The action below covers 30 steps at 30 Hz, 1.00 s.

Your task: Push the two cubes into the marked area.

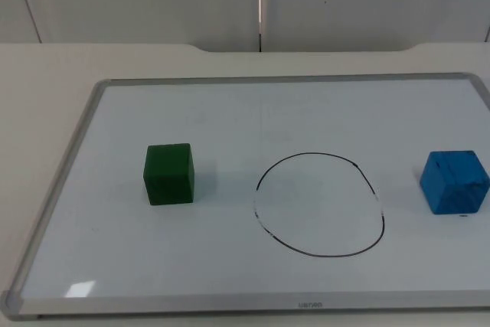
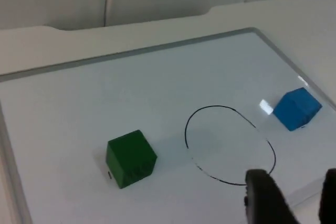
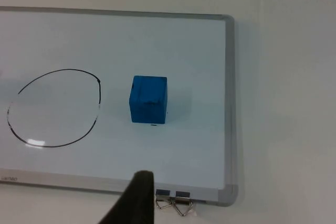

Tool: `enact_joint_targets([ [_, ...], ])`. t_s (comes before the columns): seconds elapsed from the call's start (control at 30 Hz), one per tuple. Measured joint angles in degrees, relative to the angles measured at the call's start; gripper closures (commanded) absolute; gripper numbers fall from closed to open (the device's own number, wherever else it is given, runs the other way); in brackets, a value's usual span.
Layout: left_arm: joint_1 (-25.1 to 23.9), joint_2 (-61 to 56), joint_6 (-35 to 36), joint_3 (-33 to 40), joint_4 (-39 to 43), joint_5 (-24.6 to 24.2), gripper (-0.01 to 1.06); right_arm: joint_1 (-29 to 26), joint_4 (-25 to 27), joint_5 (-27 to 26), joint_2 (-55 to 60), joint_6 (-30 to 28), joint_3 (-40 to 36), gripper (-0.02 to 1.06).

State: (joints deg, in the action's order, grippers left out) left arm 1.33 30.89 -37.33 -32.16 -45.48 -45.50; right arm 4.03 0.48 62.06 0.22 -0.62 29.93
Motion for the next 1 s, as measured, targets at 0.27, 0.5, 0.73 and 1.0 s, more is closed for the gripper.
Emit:
enact_joint_targets([
  [0.27, 0.0, 8.58, -10.47, 0.0, -10.16, -0.28, 1.05, 0.0, 0.1, 0.0, 0.0, 0.0, 0.0, -0.01],
  [0.5, 0.0, 15.23, -14.11, 0.0, -13.79, -0.18, 1.05, 0.0, 0.1, 0.0, 0.0, 0.0, 0.0, -0.01],
  [0.73, 0.68, 23.37, -17.25, 0.0, -16.0, 0.93, 1.05, 0.0, 0.1, 0.0, 0.0, 0.0, 0.0, -0.01],
  [1.0, 9.46, 30.8, -17.68, 0.0, -17.07, 11.89, 1.05, 0.0, 0.1, 0.0, 0.0, 0.0, 0.0, -0.01],
])
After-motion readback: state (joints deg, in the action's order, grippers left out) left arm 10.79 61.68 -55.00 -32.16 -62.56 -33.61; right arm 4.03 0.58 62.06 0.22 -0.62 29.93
